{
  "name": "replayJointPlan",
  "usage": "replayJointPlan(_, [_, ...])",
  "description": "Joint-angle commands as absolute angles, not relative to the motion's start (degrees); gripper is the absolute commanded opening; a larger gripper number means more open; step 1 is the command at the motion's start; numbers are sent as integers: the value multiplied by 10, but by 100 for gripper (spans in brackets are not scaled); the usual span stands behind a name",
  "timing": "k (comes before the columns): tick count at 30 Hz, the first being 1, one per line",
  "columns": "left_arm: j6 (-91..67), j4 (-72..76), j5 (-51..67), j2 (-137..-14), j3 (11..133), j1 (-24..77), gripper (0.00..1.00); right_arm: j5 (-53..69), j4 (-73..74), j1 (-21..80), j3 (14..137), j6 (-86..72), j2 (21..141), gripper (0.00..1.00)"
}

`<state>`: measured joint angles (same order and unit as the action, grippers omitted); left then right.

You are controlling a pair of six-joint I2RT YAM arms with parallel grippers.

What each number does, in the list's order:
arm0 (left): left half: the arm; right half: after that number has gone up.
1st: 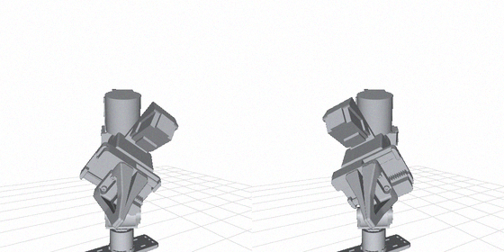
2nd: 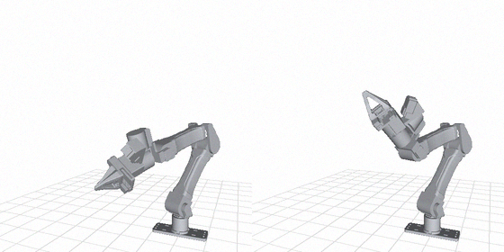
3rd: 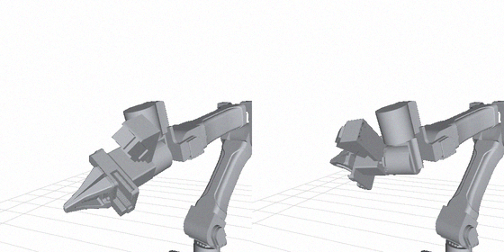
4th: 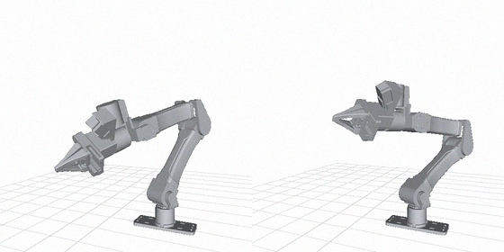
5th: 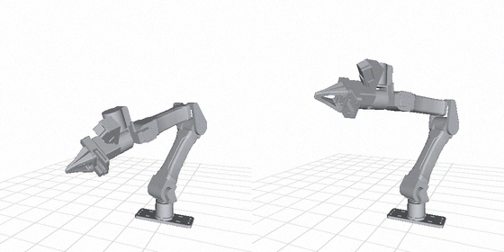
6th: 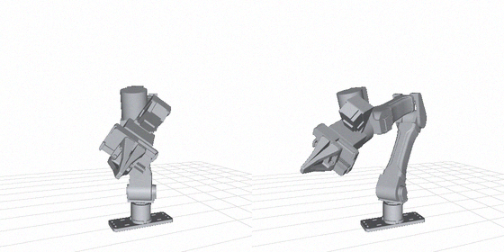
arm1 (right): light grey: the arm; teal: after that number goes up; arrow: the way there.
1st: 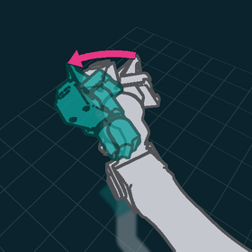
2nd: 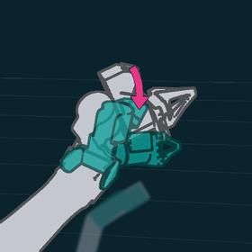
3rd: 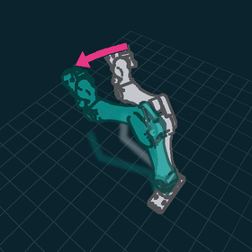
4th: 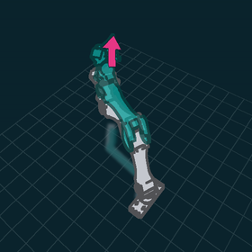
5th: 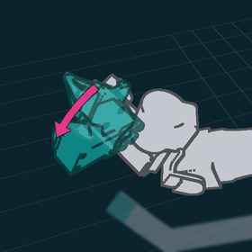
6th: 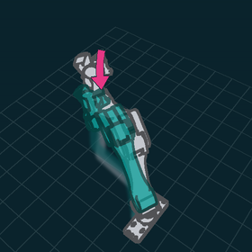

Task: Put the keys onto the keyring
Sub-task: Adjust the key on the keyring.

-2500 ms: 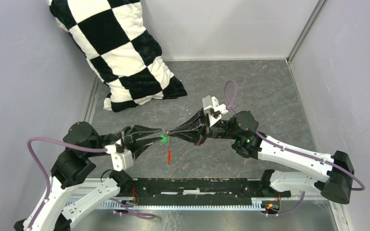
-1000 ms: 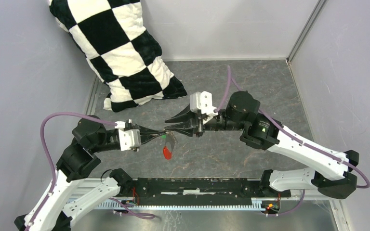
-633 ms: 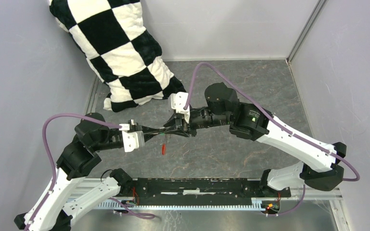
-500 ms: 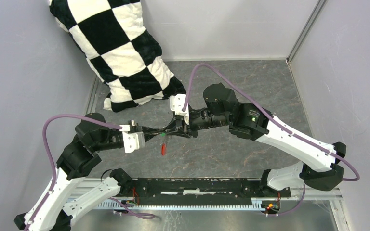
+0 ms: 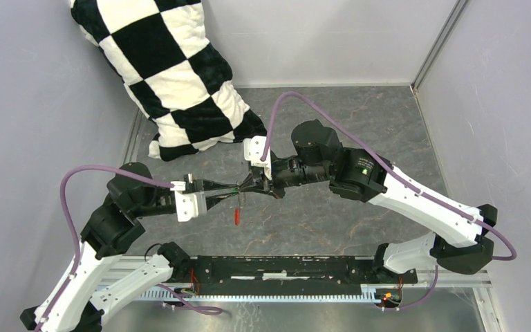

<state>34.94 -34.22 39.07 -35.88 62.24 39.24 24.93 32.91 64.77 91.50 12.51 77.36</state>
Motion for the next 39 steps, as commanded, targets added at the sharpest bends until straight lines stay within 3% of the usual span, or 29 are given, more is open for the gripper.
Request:
replayJointPlan(1, [340,-327,414,-346,645,393,39,229,277,650,904,134,739,0])
replayJointPlan(5, [340,-345,412,-338,648,393,49,243,208,645,839,133,688,0])
replayJointPlan(20, [315,-313,420,-336,633,392,49,305,52,632,734,68,647,0])
replayJointPlan(30, [352,-327,419,-325,609,392,33,329,-89,622,662,3,625,0])
replayJointPlan(39, [376,-329,411,-322,601,392,35,355,-147,607,637,-44,619,0])
